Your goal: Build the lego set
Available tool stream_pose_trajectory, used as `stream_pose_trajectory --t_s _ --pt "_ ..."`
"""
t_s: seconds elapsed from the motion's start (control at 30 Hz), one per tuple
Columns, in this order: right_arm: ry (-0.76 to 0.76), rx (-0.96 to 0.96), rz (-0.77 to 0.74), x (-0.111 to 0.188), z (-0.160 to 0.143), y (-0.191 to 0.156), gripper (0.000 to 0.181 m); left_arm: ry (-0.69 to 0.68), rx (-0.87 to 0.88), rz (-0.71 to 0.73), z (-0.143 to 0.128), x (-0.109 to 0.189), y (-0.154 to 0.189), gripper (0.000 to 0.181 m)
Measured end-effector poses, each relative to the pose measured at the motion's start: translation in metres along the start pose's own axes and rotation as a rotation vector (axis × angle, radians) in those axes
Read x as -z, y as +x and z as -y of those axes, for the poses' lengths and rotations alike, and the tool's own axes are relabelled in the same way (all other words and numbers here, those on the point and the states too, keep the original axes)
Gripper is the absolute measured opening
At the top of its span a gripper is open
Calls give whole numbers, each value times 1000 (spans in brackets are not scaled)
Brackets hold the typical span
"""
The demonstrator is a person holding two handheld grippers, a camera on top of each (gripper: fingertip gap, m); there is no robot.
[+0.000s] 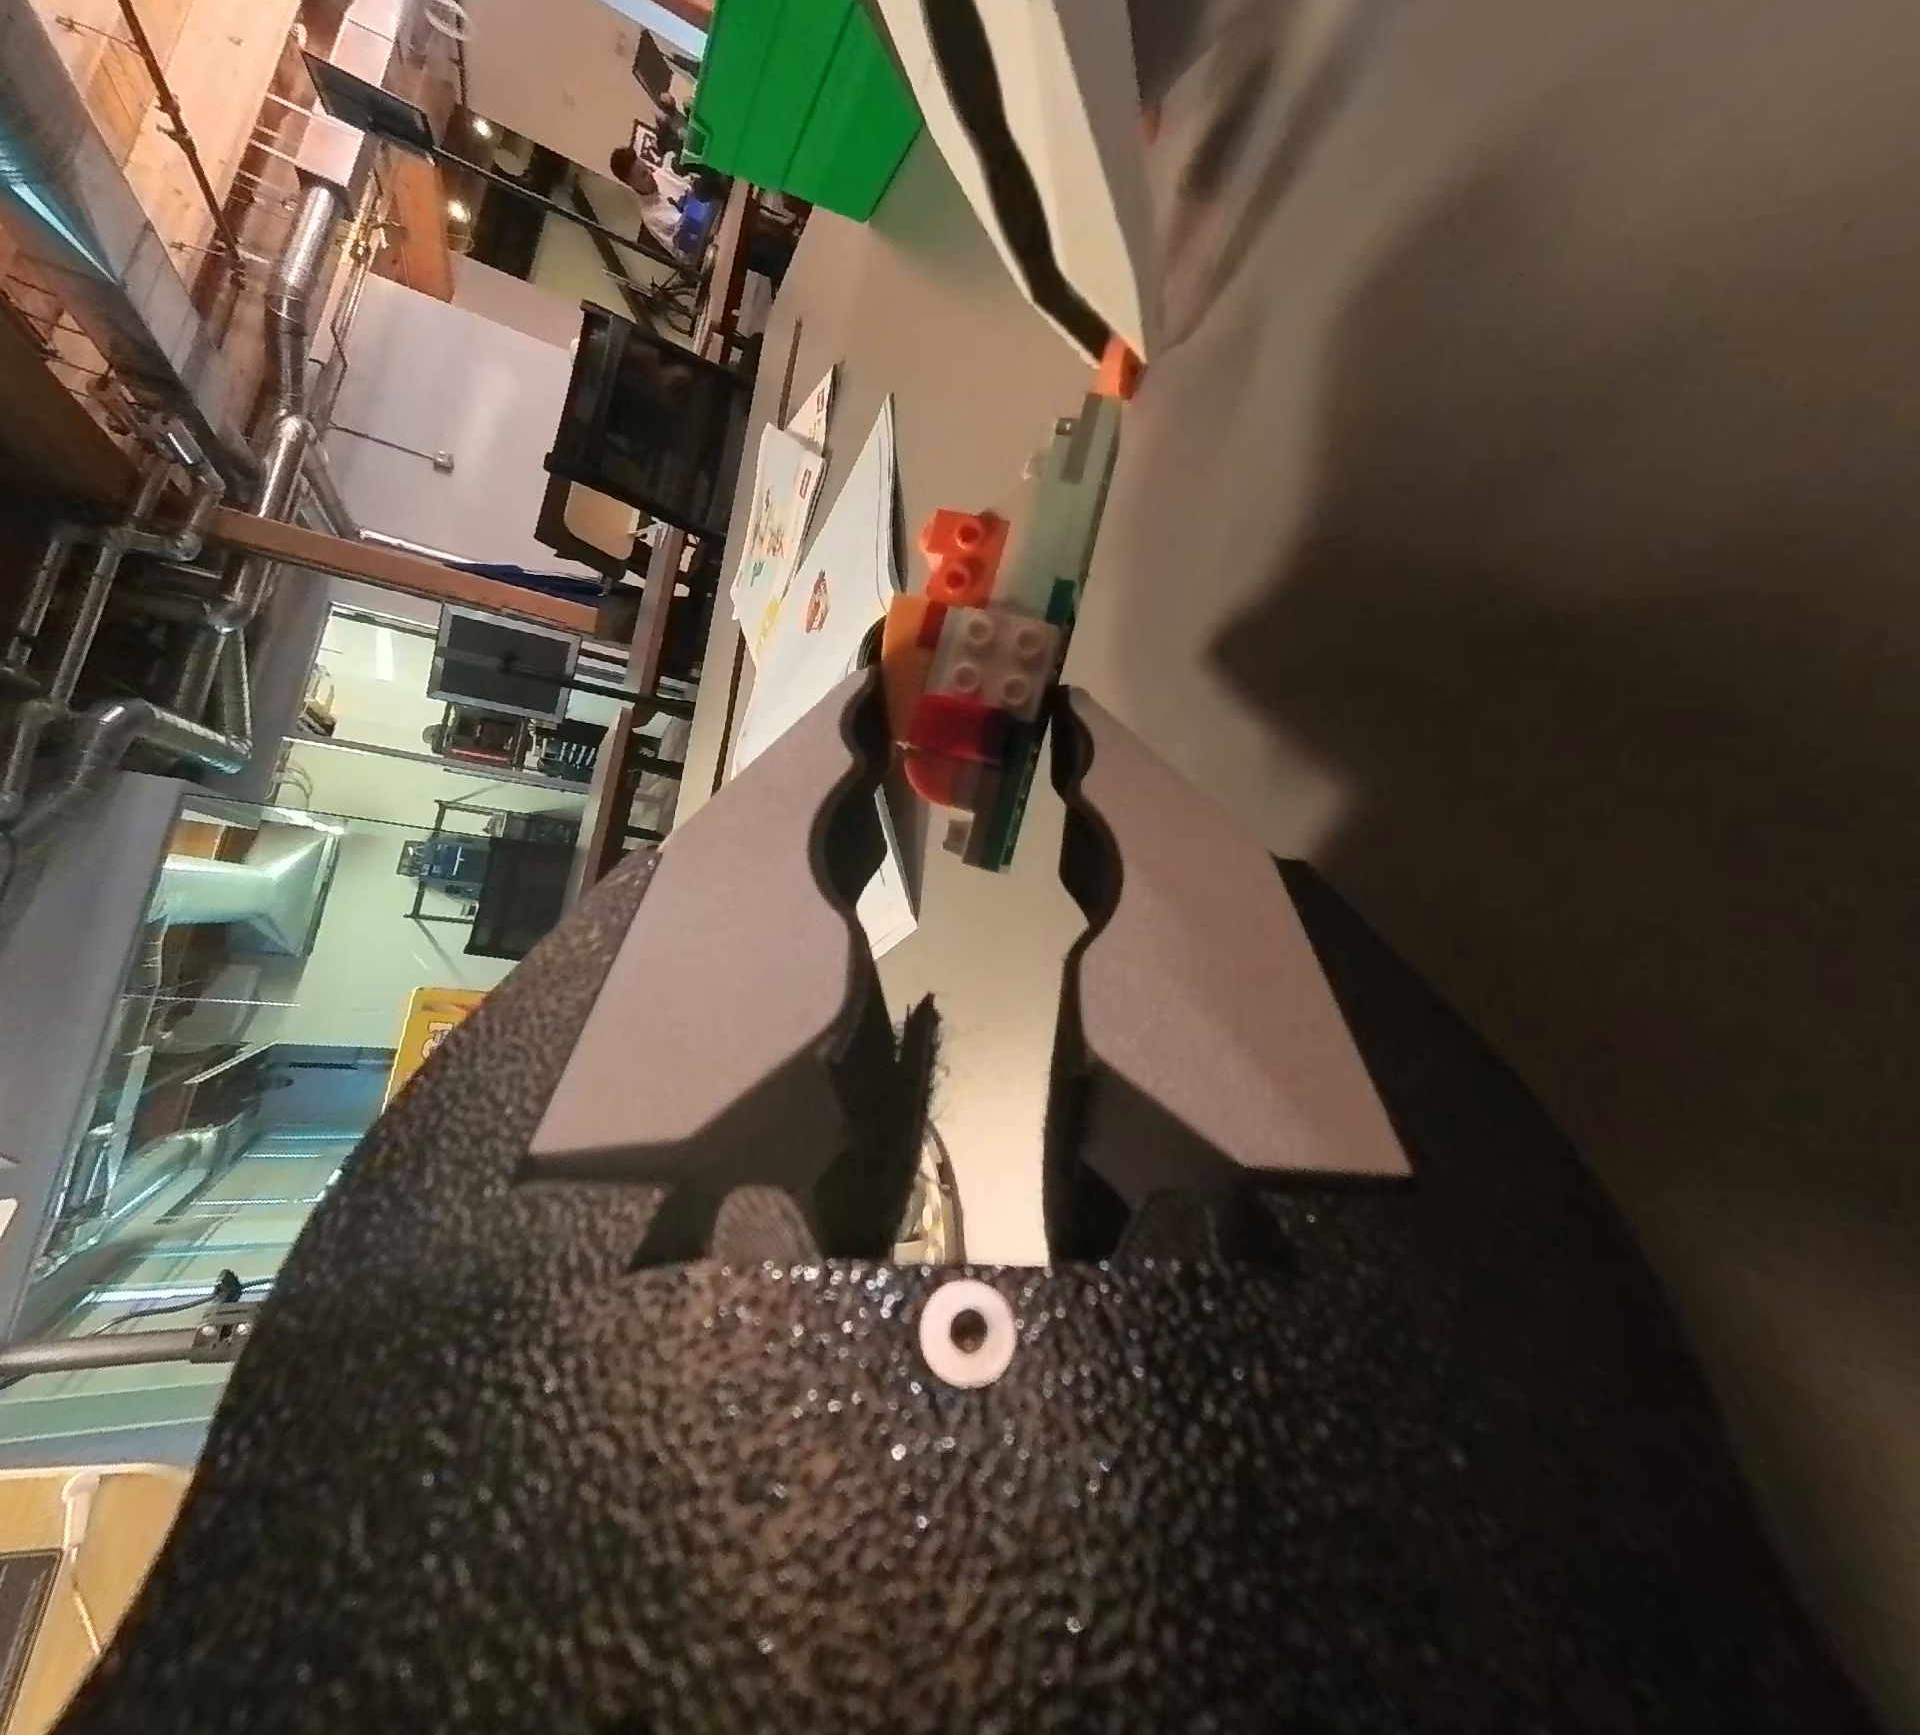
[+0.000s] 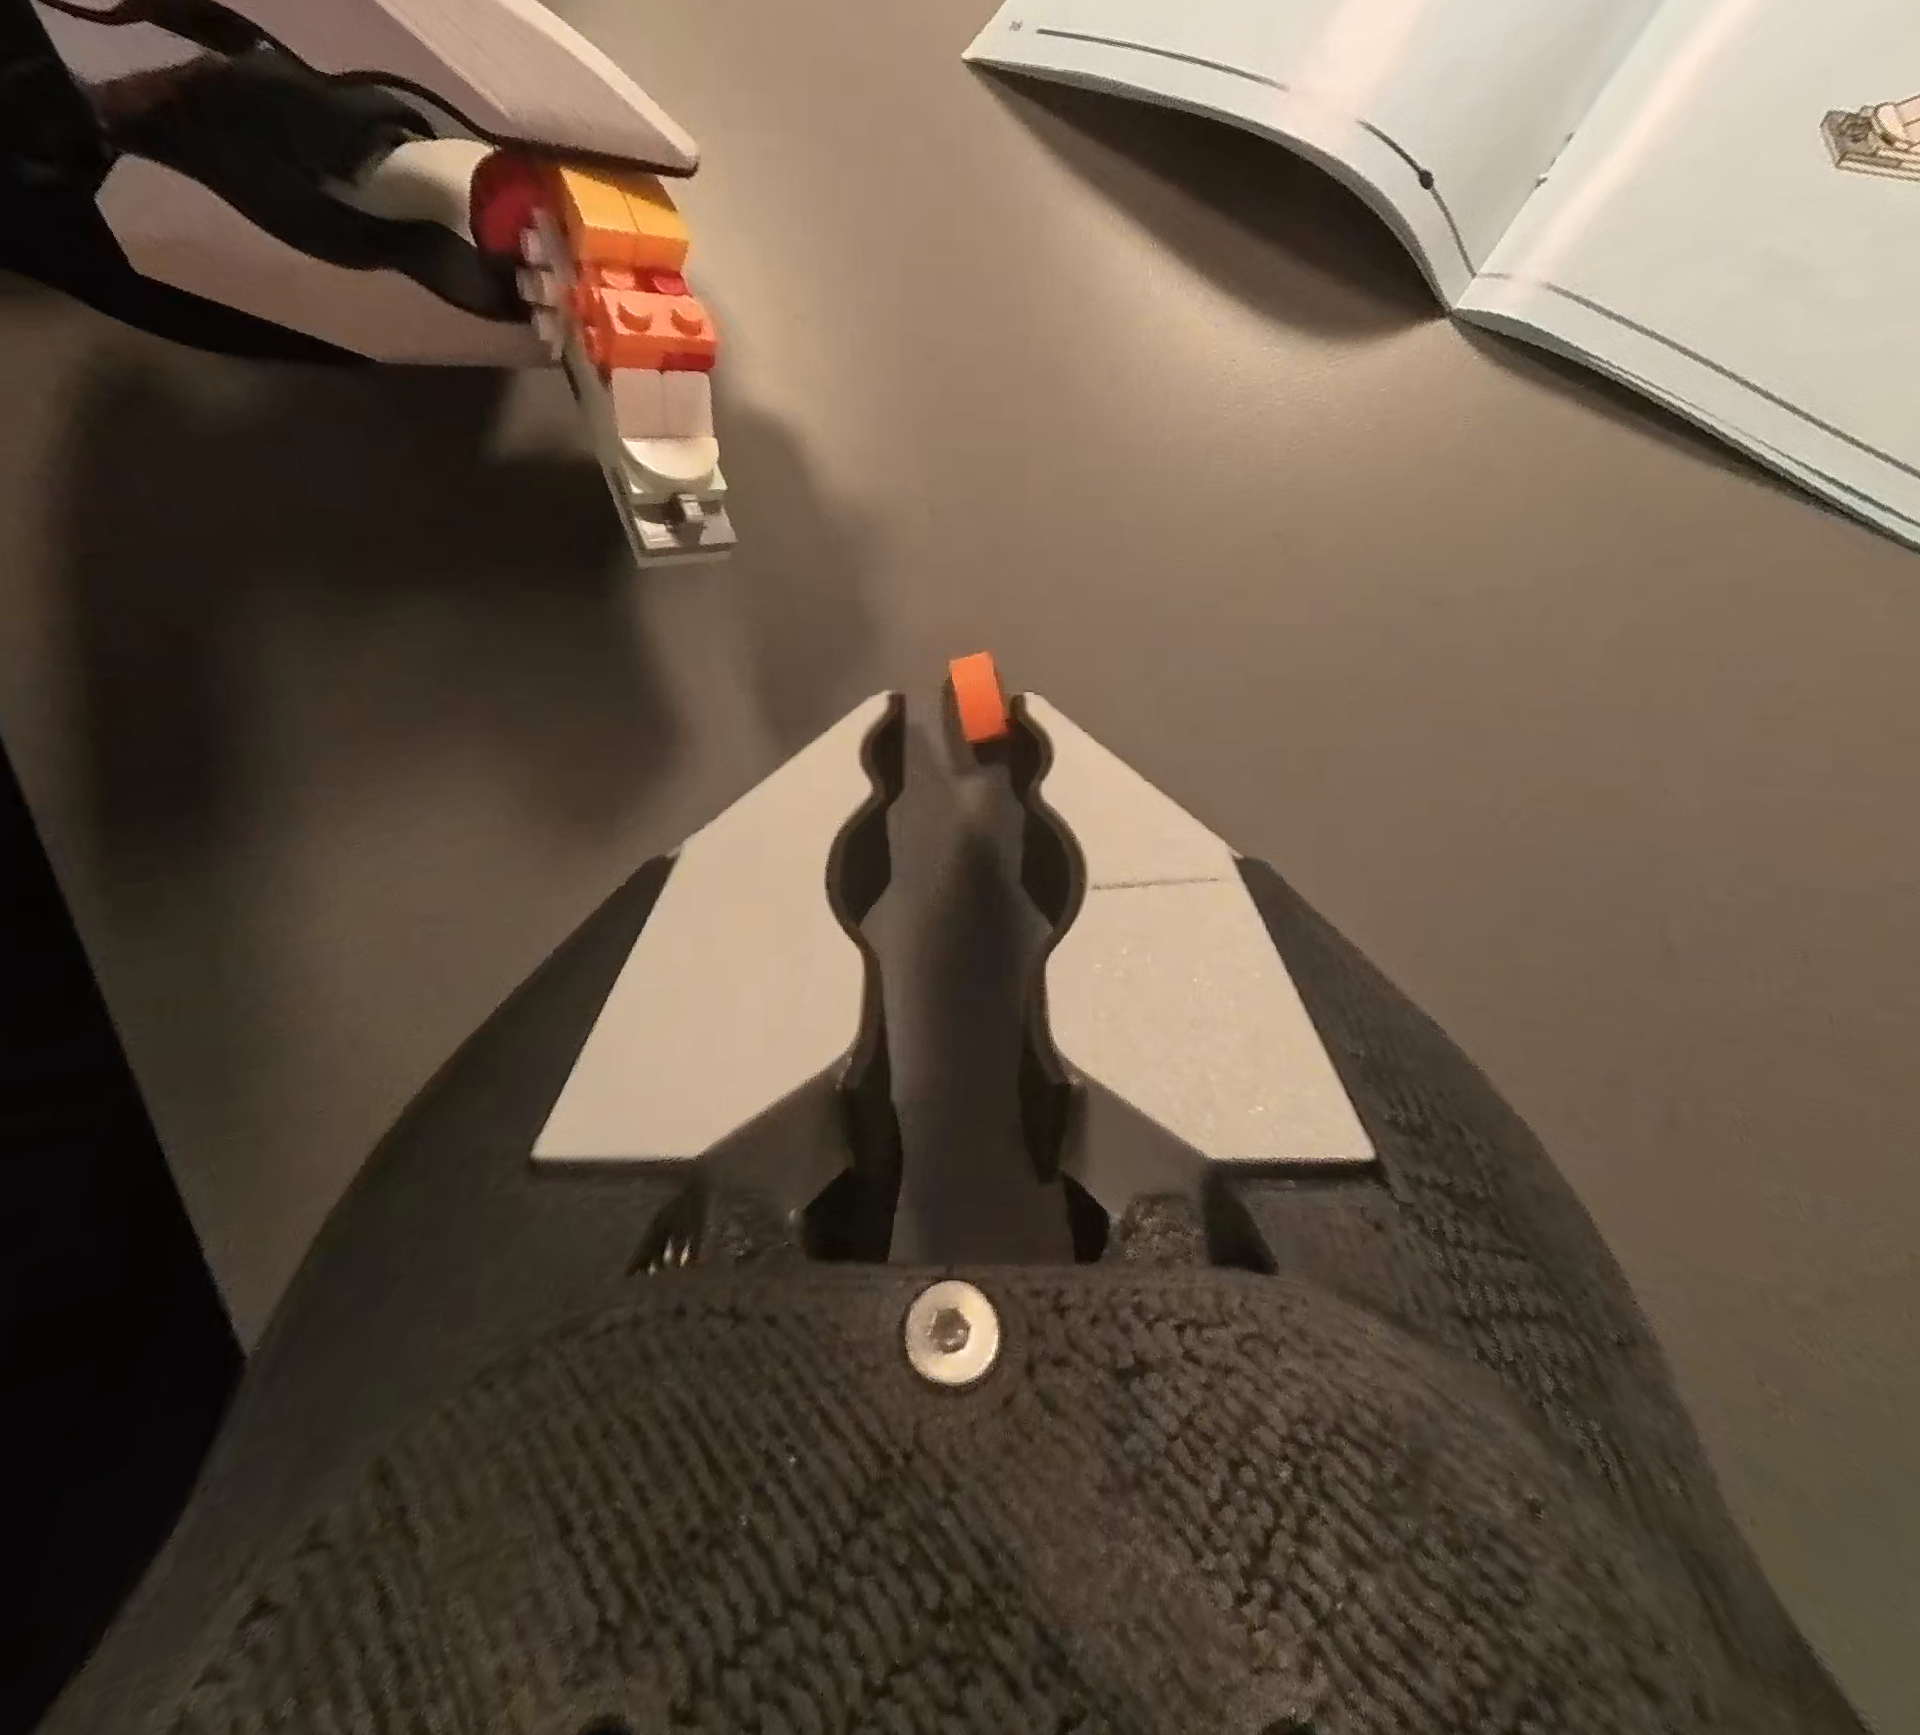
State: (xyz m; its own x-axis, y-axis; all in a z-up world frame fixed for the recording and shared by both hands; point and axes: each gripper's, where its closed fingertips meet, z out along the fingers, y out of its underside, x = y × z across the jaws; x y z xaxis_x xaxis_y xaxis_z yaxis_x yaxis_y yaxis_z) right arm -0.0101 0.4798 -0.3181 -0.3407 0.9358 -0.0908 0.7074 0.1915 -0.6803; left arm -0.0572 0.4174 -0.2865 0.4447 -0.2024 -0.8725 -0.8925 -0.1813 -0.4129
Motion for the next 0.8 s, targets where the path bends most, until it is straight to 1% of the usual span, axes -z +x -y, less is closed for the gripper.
stream_pose_trajectory --t_s 0.03,0.2,0.3,0.37,0.47,0.53,0.63,0.7,0.8 --pt "0 2 1 0 0 -1 21 -1 2 -1 0 0 0 28" --pt "-3 -4 12 4 -4 -4 22 -3 6 -1 -1 0 -1 28" --pt "13 -5 100 2 -1 -25 23 -2 4 -1 0 0 -1 28" --pt "30 62 130 4 5 -33 23 1 5 -2 0 0 -1 28" --pt "69 186 92 12 15 -21 19 1 0 -7 0 1 0 28" --pt "52 263 87 13 15 -11 19 5 -2 -11 1 0 0 28" --pt "16 378 156 7 8 -11 20 13 -7 -19 2 1 2 28" --pt "1 419 211 3 5 -14 20 14 -15 -22 3 0 3 28" --pt "-32 444 242 -2 2 -12 19 12 -21 -24 3 0 4 28"
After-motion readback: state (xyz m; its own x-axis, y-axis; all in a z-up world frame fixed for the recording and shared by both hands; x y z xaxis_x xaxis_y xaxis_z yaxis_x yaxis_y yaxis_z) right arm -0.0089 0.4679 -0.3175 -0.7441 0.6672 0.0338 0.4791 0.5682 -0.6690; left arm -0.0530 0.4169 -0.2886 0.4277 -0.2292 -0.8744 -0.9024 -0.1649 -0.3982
